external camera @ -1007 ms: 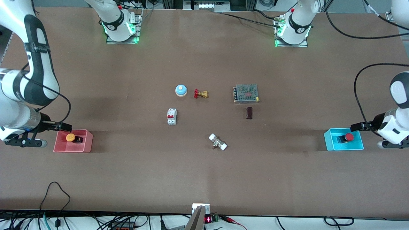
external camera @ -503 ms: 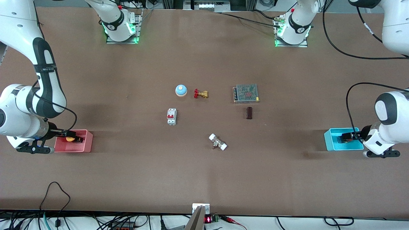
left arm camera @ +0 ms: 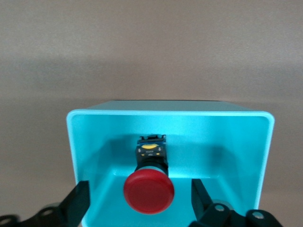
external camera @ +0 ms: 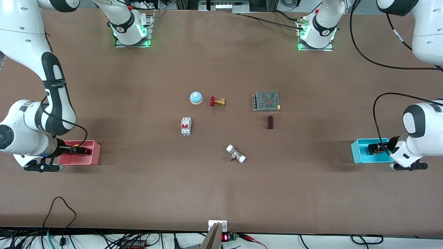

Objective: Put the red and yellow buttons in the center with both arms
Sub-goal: 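Grasp the yellow button with the right gripper while the left grasps the red button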

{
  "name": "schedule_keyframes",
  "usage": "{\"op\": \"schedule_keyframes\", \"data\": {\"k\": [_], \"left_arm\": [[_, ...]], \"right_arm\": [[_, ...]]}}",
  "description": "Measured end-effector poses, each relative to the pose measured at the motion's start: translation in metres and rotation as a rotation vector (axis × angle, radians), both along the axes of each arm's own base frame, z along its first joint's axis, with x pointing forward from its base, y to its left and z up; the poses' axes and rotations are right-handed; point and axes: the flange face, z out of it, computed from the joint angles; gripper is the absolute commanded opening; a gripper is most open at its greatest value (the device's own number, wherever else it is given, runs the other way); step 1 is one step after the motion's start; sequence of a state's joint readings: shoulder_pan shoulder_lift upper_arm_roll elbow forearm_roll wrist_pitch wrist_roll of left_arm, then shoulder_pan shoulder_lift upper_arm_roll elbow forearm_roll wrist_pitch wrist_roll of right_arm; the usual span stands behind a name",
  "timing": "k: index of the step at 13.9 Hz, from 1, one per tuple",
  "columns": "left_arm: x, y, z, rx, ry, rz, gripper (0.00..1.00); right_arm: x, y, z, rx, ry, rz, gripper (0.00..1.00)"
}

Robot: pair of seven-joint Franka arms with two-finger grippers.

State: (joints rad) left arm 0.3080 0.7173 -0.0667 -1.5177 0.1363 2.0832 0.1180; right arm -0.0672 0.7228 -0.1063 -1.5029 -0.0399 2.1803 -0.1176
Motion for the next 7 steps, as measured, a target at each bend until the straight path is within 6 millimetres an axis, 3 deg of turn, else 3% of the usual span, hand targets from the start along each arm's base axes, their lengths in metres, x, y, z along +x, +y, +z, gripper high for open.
{"op": "schedule_keyframes", "data": {"k": [3, 7], "left_arm": [[0.0026, -0.0076, 0.0011, -0.004, -0.003, -0.011, 0.89], [0.0008, -0.0082, -0.0013, -0.006, 0.005, -0.011, 0.39]], "right_arm": [[-0.0001, 0.0020, -0.0045, 0.003, 0.009, 0.048, 1.00], [-0.0011, 0.0018, -0.0110, 0.005, 0.019, 0.056, 1.00]]}}
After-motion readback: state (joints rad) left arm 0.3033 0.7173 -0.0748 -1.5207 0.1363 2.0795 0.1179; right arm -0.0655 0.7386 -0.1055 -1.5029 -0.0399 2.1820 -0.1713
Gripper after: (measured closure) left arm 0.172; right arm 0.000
